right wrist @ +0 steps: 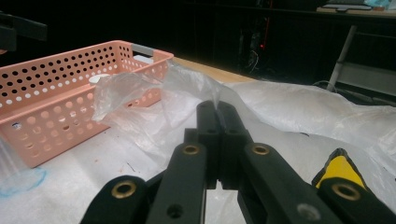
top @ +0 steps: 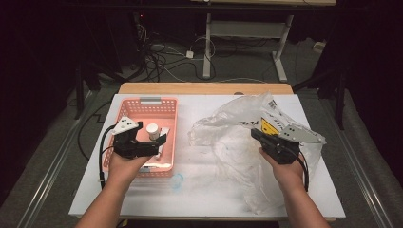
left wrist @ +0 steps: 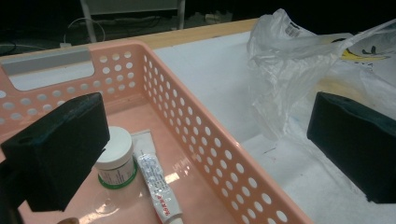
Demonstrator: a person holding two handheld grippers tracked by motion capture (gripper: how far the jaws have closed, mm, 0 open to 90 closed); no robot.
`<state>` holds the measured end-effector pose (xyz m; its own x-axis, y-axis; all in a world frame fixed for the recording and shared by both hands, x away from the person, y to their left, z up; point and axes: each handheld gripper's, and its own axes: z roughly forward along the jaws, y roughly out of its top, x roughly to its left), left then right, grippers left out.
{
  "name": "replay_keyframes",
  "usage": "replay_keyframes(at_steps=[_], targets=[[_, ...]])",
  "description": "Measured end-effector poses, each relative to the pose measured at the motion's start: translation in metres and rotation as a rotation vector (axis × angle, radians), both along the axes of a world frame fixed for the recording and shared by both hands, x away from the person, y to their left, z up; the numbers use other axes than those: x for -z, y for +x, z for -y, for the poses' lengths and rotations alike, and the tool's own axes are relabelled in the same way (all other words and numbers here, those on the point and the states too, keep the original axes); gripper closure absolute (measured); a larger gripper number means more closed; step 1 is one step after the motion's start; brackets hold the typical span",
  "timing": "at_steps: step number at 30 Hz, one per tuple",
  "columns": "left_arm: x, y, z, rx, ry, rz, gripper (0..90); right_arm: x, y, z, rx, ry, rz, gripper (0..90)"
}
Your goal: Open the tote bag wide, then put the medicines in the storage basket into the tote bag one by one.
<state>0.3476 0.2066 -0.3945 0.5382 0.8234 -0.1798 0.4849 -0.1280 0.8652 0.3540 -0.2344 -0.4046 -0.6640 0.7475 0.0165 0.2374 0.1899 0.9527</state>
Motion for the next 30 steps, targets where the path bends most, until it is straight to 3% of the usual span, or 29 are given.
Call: replay_keyframes(at_steps=[14, 18, 25, 28, 30], targets=[[0.005, 0.017, 0.001, -0.019, 0.045, -0.078, 0.0, -0.001, 0.001, 0.003, 0.008, 0.012, 0.000, 90.0], [0.006, 0.022, 0.004, -0.011, 0.087, -0.109, 0.0, 0.000, 0.000, 0.002, 0.005, 0.002, 0.004, 90.0], [0.016, 0.036, 0.002, -0.003, 0.153, -0.220, 4.2, -0.002, 0.000, 0.002, 0.004, 0.004, 0.009, 90.0], [0.017, 0.039, 0.000, -0.011, 0.147, -0.254, 11.1, -0.002, -0.001, 0.001, 0.006, 0.000, 0.006, 90.0], [0.017, 0.041, 0.001, -0.002, 0.162, -0.300, 15.1, -0.002, -0.001, 0.001, 0.001, -0.003, 0.008, 90.0]])
